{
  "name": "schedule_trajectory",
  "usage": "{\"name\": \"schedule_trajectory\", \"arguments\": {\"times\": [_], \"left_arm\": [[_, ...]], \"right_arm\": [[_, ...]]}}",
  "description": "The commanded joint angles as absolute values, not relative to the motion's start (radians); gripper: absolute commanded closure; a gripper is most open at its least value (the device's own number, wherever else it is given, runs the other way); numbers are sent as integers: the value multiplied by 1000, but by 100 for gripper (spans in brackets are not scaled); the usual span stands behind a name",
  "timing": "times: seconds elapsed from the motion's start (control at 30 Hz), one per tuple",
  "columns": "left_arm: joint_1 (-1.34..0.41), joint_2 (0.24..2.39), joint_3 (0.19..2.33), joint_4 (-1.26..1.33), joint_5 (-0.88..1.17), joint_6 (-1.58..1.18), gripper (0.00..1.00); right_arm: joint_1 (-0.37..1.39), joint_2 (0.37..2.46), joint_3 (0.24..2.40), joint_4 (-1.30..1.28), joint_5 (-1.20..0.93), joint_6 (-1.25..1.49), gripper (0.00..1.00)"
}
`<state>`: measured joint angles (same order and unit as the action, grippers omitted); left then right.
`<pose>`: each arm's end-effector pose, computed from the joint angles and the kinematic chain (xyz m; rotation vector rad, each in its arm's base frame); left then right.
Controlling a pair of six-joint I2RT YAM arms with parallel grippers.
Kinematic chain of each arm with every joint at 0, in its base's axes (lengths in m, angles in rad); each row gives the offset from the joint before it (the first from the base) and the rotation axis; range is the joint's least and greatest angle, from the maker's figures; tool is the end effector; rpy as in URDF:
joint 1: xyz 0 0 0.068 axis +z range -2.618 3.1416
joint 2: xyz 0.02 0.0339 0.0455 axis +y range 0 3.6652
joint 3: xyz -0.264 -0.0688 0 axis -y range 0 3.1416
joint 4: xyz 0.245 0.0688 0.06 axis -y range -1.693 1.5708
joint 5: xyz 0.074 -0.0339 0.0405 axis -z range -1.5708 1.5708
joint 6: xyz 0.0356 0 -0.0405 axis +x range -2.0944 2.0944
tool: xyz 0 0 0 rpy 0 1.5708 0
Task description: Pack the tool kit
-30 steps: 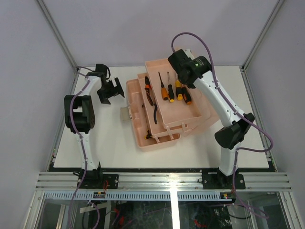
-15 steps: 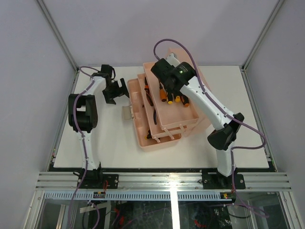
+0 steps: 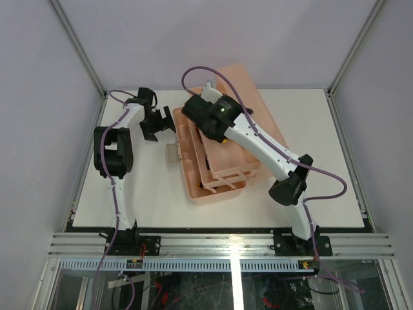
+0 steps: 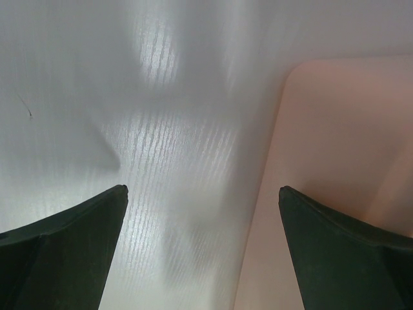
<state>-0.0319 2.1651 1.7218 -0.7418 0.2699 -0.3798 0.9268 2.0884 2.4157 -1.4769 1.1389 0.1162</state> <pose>0.4551 -0.0240 0.1810 -0.4086 2.7510 -0.4805 0.2658 0.3002 0.3974 -0.5555 2.0128 -0.9280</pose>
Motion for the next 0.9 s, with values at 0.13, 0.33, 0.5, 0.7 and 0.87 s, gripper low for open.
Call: {"name": "schedule_trajectory", "arguments": {"times": [0.13, 0.33, 0.5, 0.7, 0.87], "left_arm": [[-100, 2197, 1777, -658, 370, -414, 0], [-97, 2203, 1783, -658, 362, -411, 0], [-46, 2196, 1786, -653, 336, -424, 0], [82, 2164, 1783, -655, 298, -422, 0], [115, 2109, 1748, -675, 314, -409, 0]], "right_arm": [[1095, 2153, 2468, -1216, 856, 168, 70], [1135, 2158, 2450, -1144, 800, 177, 50], [1135, 2154, 2395, -1119, 800, 173, 44], [1135, 2126, 2343, -1074, 797, 173, 40], [1120, 2102, 2366, -1032, 773, 195, 35]]}}
